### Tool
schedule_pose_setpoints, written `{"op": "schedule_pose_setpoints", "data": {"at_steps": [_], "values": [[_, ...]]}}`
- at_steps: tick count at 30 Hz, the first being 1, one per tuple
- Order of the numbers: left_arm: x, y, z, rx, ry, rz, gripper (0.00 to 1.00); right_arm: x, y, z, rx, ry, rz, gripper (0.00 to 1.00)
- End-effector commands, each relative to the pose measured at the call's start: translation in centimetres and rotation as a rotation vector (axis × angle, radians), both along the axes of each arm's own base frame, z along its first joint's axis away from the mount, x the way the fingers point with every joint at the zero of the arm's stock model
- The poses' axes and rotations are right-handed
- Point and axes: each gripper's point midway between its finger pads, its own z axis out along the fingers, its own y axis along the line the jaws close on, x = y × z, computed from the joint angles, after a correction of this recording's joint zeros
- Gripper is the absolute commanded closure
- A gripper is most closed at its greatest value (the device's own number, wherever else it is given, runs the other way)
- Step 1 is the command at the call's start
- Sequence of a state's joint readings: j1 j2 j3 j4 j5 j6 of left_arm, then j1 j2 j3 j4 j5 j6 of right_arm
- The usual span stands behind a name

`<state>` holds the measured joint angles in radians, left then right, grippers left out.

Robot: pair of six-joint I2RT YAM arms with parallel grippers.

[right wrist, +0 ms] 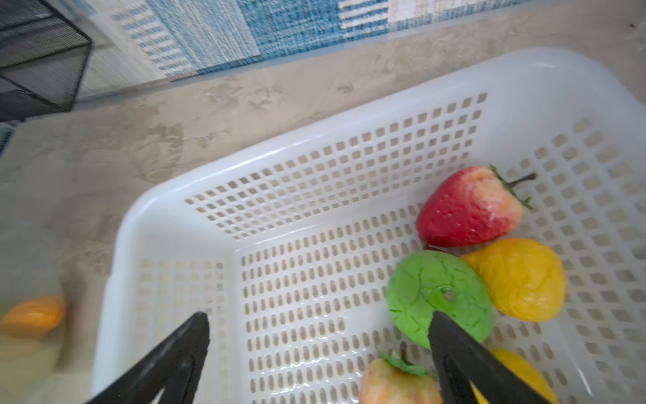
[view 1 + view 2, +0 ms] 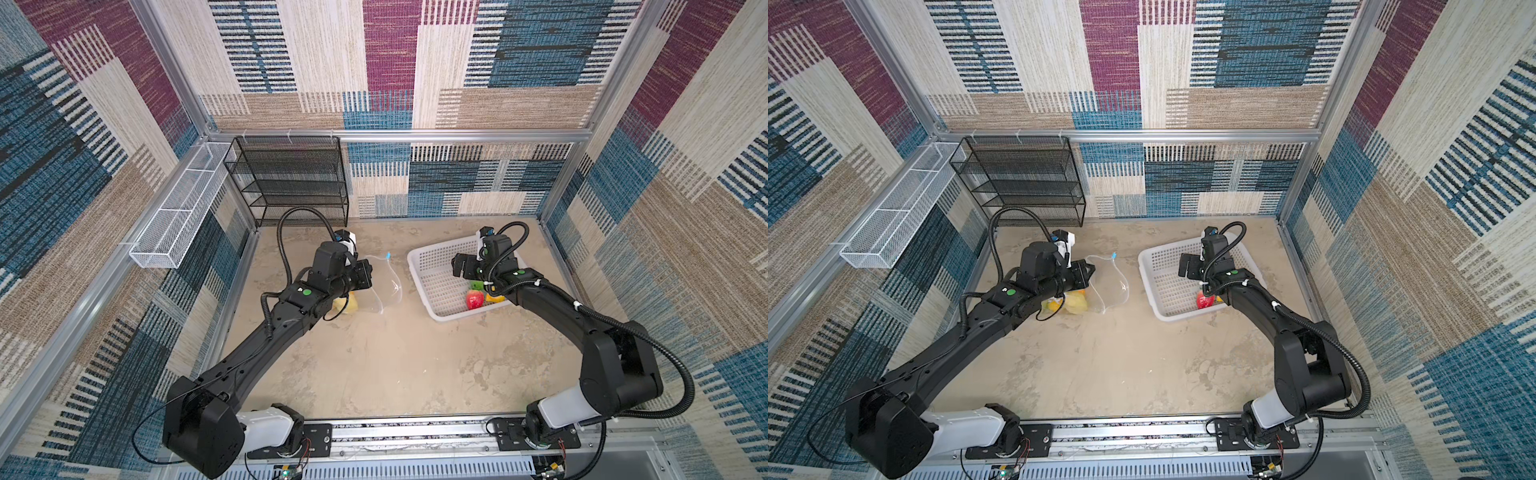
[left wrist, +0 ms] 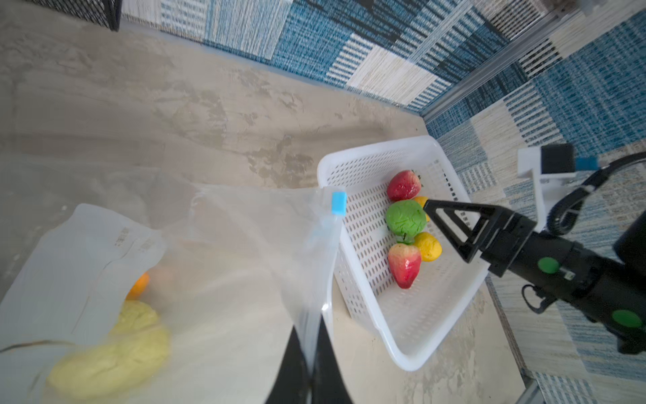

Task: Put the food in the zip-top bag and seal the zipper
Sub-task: 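Move the right gripper back over the basket toward the green fruit, then lower the right gripper and grasp the green fruit in the basket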

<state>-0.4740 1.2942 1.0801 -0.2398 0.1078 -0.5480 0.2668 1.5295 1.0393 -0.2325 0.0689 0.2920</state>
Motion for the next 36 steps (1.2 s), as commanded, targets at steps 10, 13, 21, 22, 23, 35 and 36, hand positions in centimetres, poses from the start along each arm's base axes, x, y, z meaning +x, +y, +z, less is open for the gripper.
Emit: {"op": "schedule_pose_setpoints", "data": {"at_steps": [10, 13, 21, 22, 23, 35, 36], "values": [[0.1, 1.1, -1.6, 0.084, -0.026, -0.004, 1.0, 2.7, -5.6, -5.4, -0.168, 0.165, -0.116, 0.03], [0.0, 0.8, -1.8, 0.079, -0.013, -0.02, 1.0, 3.1, -5.2, -6.4, -0.165, 0.189, -0.099, 0.06], [-0.3, 0.2, -2.3, 0.067, 0.014, -0.055, 1.0, 3.2, -5.0, -8.0, -0.176, 0.227, -0.077, 0.12], [-0.3, 0.2, -2.4, 0.067, 0.016, -0.057, 1.0, 3.1, -5.1, -8.3, -0.181, 0.234, -0.078, 0.13], [-0.3, 0.2, -2.3, 0.067, 0.015, -0.057, 1.0, 3.0, -5.1, -8.6, -0.184, 0.241, -0.078, 0.15], [-0.4, 0.2, -2.3, 0.063, 0.018, -0.057, 1.0, 1.4, -4.1, -7.5, -0.149, 0.219, -0.051, 0.18], [-0.4, 0.2, -2.3, 0.063, 0.018, -0.057, 1.0, 1.3, -4.1, -7.3, -0.15, 0.216, -0.053, 0.18]]}}
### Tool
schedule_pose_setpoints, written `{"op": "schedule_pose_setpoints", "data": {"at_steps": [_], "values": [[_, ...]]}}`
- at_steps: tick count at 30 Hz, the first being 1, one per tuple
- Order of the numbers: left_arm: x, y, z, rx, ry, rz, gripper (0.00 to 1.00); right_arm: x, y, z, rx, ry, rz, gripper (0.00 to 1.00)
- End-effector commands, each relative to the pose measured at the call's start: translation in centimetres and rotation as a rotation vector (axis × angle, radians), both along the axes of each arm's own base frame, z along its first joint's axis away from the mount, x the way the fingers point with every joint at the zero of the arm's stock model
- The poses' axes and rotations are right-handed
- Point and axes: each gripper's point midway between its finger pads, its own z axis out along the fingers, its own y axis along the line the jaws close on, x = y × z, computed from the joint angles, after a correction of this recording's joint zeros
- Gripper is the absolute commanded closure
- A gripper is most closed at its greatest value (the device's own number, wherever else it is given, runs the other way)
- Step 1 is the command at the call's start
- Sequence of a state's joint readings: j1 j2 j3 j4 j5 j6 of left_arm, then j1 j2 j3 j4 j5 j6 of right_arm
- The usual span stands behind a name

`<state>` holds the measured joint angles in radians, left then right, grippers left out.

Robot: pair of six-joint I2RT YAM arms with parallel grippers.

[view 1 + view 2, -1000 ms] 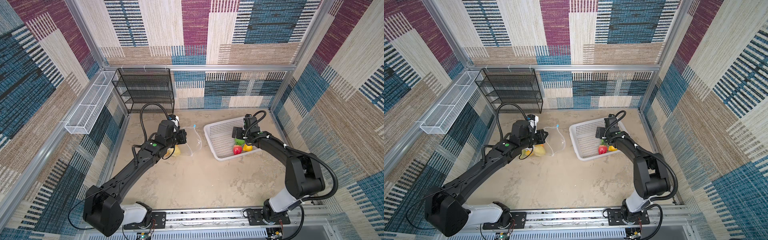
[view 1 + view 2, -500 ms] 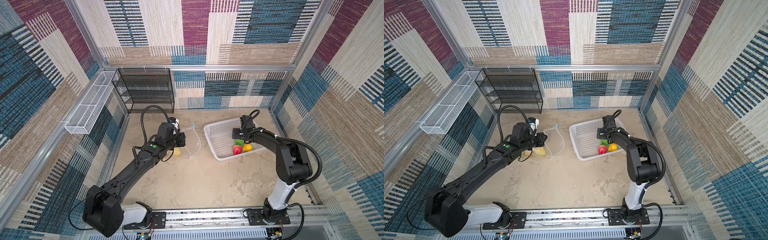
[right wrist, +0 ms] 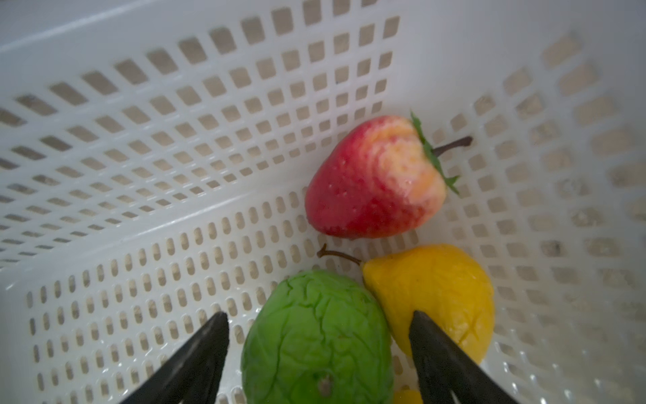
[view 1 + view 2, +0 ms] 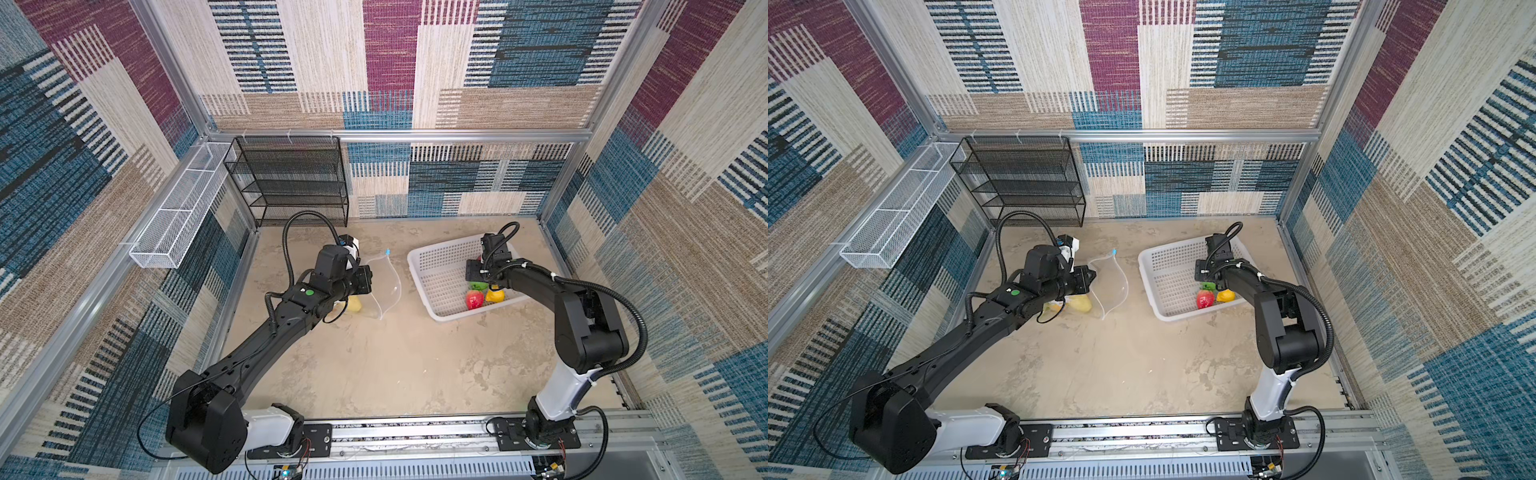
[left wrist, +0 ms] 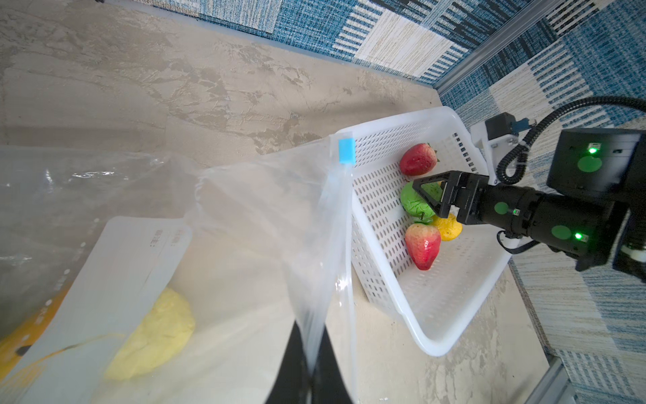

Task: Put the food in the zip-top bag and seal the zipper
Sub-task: 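Lower the right gripper and grasp the green fruit in the basket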

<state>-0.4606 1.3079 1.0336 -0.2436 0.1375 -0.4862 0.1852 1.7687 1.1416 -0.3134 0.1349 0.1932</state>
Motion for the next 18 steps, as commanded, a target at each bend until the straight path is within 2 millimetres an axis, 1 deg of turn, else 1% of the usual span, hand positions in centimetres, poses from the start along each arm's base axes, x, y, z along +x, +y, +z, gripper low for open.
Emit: {"op": "schedule_pose_setpoints", "data": {"at_steps": [1, 7, 12, 18], "values": [[0.0, -0.1, 0.4, 0.005, -0.016, -0.014, 1.0, -0.9, 0.3, -0.1, 0.012, 0.021, -0.004, 0.18], [0.0, -0.1, 0.5, 0.002, -0.016, -0.014, 1.0, -1.0, 0.6, -0.7, 0.01, 0.033, 0.005, 0.18], [0.0, -0.1, 0.6, 0.001, -0.021, -0.016, 1.0, 0.1, 0.6, -1.0, -0.006, 0.029, 0.006, 0.18], [-0.1, 0.0, 0.8, 0.002, -0.026, -0.014, 1.0, 1.2, 0.9, -1.8, -0.01, 0.042, 0.011, 0.18]]}}
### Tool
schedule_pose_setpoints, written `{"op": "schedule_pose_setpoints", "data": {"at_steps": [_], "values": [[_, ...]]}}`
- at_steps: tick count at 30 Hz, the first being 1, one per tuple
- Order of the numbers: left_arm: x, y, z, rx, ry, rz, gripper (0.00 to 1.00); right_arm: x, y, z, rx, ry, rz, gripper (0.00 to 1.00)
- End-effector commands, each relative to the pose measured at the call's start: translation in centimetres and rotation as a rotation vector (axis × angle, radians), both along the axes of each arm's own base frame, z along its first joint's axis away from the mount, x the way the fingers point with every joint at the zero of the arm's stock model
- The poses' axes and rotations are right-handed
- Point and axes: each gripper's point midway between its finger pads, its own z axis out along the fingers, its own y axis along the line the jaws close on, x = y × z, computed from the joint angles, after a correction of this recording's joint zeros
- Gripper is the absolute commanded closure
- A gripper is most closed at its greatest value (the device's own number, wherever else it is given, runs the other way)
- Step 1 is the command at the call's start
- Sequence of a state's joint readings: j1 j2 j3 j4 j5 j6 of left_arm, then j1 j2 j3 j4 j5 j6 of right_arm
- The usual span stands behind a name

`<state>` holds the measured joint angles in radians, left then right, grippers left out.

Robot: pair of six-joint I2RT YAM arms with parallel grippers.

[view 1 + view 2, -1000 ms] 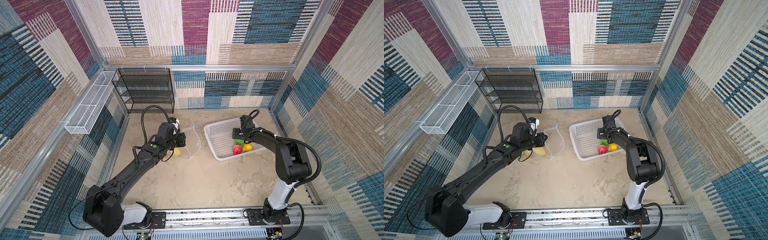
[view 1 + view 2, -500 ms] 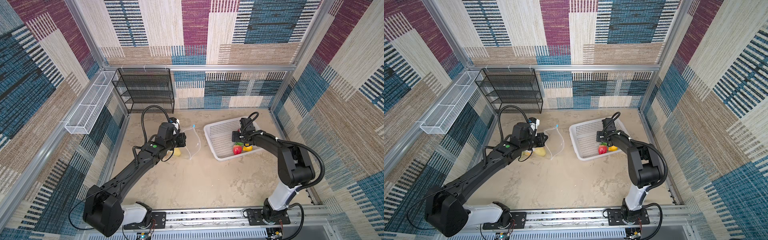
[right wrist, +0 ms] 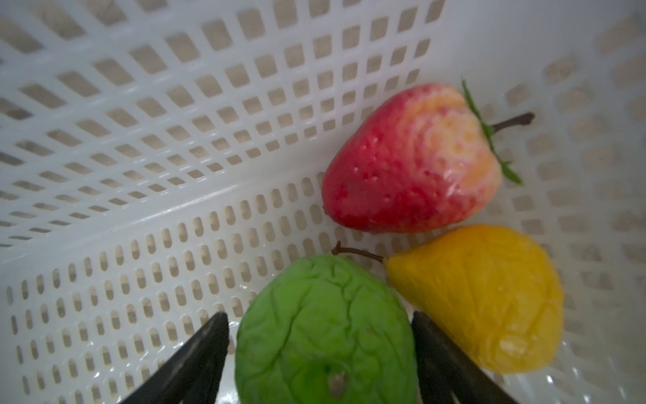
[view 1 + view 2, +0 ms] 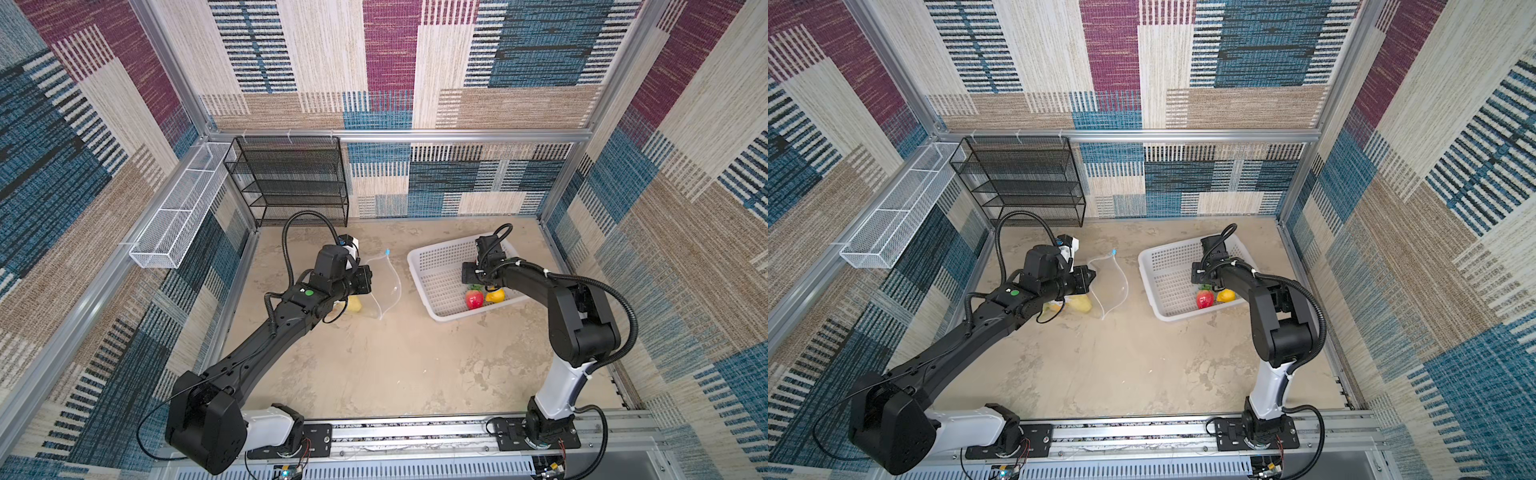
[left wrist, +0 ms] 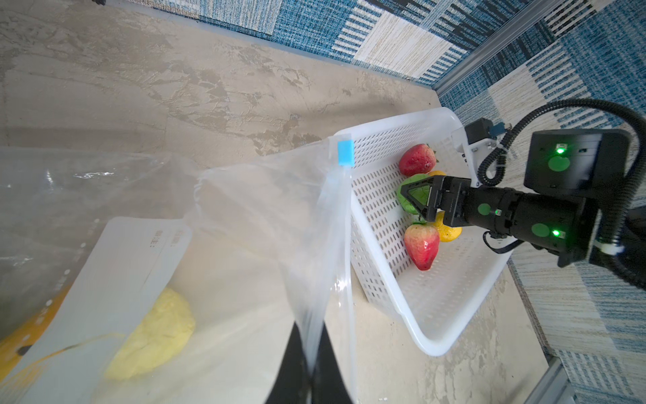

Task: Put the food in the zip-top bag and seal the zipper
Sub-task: 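Lower the right gripper and grasp the green fruit in the basket, then lift the green fruit and carry it into the bag mouth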

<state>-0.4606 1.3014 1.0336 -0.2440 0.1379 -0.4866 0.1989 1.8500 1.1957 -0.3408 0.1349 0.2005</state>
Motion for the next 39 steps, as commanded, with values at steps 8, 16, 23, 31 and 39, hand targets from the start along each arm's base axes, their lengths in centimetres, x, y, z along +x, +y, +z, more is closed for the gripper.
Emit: {"op": "schedule_pose_setpoints", "data": {"at_steps": [8, 16, 23, 31, 39], "values": [[0.0, 0.0, 0.6, 0.008, -0.025, -0.012, 1.0, 0.6, -0.1, -0.4, -0.011, -0.004, -0.004, 0.26], [0.0, 0.1, 0.6, 0.013, -0.025, -0.007, 1.0, 0.9, 0.5, 2.0, 0.014, -0.057, 0.028, 0.43], [0.0, 0.1, 0.3, 0.013, -0.017, -0.006, 1.0, 0.1, 3.1, 7.4, 0.124, -0.159, 0.154, 0.44], [0.2, 0.1, -0.1, 0.011, -0.006, 0.001, 1.0, -3.0, 10.6, 14.1, 0.336, -0.271, 0.411, 0.44], [0.2, -0.1, -0.5, 0.006, 0.007, -0.001, 1.0, -8.1, 21.0, 19.9, 0.595, -0.36, 0.741, 0.44]]}}
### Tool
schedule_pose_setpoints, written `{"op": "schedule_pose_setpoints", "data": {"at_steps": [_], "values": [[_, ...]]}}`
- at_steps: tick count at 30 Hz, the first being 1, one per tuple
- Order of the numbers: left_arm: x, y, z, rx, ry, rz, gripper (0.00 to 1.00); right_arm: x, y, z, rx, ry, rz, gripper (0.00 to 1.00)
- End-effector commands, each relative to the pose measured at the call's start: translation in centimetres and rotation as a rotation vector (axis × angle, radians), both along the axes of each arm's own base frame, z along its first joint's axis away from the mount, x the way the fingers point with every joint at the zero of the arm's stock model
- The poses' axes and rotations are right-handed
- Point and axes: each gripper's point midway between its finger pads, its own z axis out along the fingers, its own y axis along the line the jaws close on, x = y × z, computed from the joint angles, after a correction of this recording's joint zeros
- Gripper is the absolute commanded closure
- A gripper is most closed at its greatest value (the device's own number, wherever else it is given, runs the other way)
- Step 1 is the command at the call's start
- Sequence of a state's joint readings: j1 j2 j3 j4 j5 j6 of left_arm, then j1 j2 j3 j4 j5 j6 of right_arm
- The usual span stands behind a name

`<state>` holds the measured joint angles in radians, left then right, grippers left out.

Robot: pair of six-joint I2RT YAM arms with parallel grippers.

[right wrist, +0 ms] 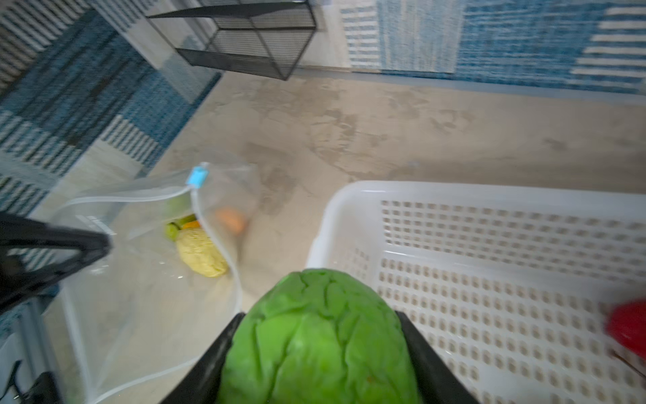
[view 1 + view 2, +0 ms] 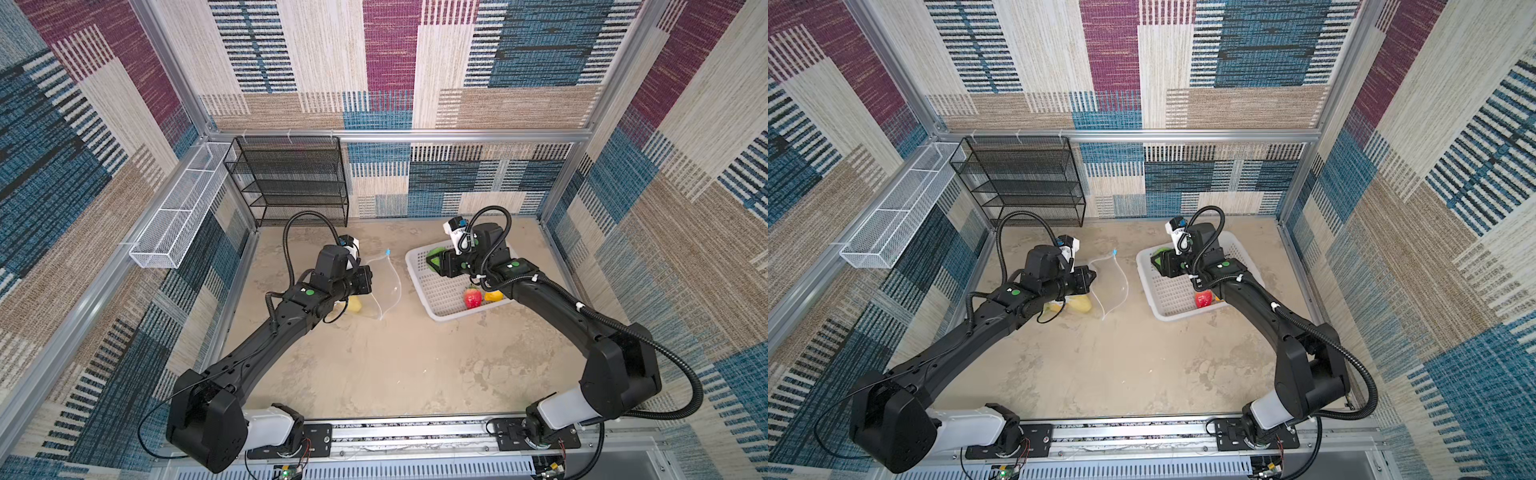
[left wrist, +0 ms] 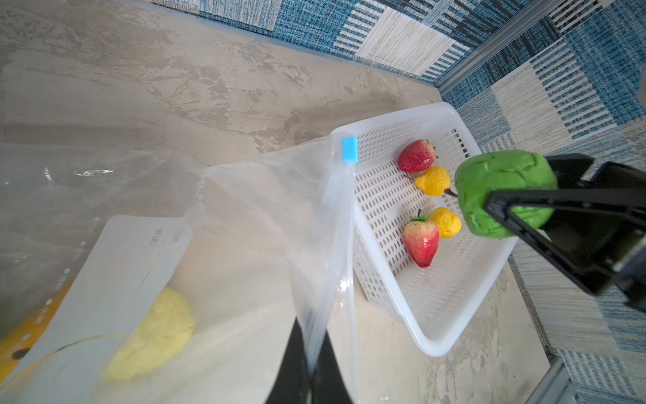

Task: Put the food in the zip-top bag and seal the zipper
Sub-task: 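Lift the green fruit and carry it into the bag mouth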

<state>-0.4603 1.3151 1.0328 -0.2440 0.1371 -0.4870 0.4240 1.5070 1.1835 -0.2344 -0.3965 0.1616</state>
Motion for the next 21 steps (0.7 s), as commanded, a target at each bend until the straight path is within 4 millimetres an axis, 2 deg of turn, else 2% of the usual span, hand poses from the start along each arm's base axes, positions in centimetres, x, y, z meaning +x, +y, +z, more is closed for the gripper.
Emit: {"op": "schedule_pose_setpoints", "data": {"at_steps": [1, 5, 10, 21], "values": [[0.1, -0.1, 0.0, -0.001, -0.003, -0.001, 1.0, -1.8, 4.1, 2.8, 0.138, -0.042, 0.145, 0.44], [0.1, -0.1, 0.1, -0.003, -0.005, -0.003, 1.0, -2.8, 7.2, 2.2, 0.157, -0.036, 0.205, 0.44], [0.0, -0.1, 0.3, -0.008, -0.009, -0.006, 1.0, -3.4, 10.2, -0.8, 0.132, 0.018, 0.239, 0.45], [-0.2, -0.2, 0.7, -0.013, -0.013, -0.012, 1.0, -1.7, 13.3, -7.3, 0.007, 0.084, 0.193, 0.45]]}}
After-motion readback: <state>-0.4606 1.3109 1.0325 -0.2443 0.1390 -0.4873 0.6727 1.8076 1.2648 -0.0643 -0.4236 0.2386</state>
